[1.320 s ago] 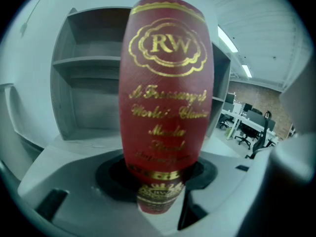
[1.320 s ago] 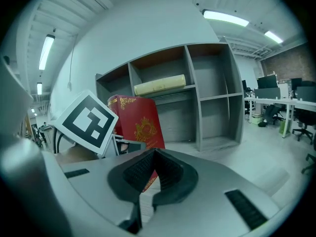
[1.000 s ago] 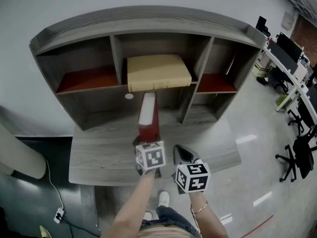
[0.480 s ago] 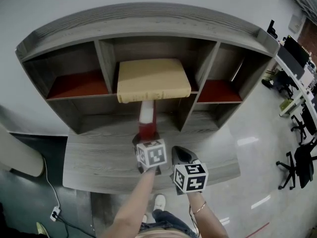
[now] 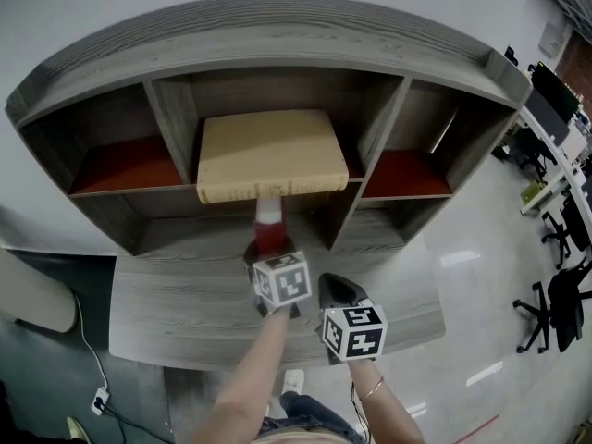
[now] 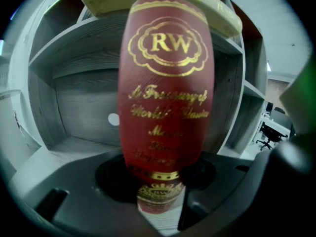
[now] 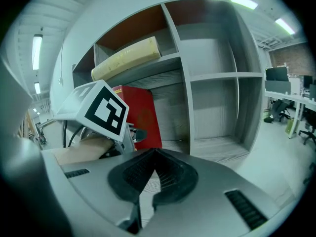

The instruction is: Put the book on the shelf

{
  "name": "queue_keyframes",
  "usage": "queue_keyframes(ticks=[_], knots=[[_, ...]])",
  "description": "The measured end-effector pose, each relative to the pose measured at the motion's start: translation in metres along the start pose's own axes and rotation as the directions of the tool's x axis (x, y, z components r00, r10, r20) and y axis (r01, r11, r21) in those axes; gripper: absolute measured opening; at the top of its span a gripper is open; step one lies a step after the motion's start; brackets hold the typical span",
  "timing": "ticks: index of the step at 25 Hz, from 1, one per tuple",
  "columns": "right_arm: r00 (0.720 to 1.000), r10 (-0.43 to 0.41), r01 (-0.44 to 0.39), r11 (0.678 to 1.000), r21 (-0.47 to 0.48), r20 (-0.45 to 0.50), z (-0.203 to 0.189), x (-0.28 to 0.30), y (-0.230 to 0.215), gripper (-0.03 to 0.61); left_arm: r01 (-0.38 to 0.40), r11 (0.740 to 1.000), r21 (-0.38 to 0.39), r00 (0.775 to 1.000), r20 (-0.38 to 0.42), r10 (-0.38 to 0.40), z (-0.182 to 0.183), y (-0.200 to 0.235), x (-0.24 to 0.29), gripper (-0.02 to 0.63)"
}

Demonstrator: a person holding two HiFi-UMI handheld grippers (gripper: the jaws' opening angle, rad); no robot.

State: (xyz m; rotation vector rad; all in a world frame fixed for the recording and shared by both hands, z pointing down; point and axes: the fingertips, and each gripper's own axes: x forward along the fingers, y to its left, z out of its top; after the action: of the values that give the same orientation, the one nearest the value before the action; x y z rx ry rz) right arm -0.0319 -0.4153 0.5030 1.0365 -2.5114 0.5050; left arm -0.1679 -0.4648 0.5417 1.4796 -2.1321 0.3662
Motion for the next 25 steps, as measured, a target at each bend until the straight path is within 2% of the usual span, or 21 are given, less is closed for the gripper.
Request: queue_keyframes(ticks=[8, 25], knots=[[1.0, -0.004, 0.004, 1.0, 0.012, -0.017, 0.001, 0.01, -0.012, 0.009, -0.014, 1.0, 0.001, 1.0, 0.009, 0.014, 0.012, -0.003, 0.02, 0.232], [0.999, -0.012, 0.012, 1.0, 0.02, -0.031, -0.003, 0.014, -0.018, 0.009, -0.025, 1.0, 0.015, 1.0, 0.011, 0.025, 0.01, -0.003, 0.033, 0.232]])
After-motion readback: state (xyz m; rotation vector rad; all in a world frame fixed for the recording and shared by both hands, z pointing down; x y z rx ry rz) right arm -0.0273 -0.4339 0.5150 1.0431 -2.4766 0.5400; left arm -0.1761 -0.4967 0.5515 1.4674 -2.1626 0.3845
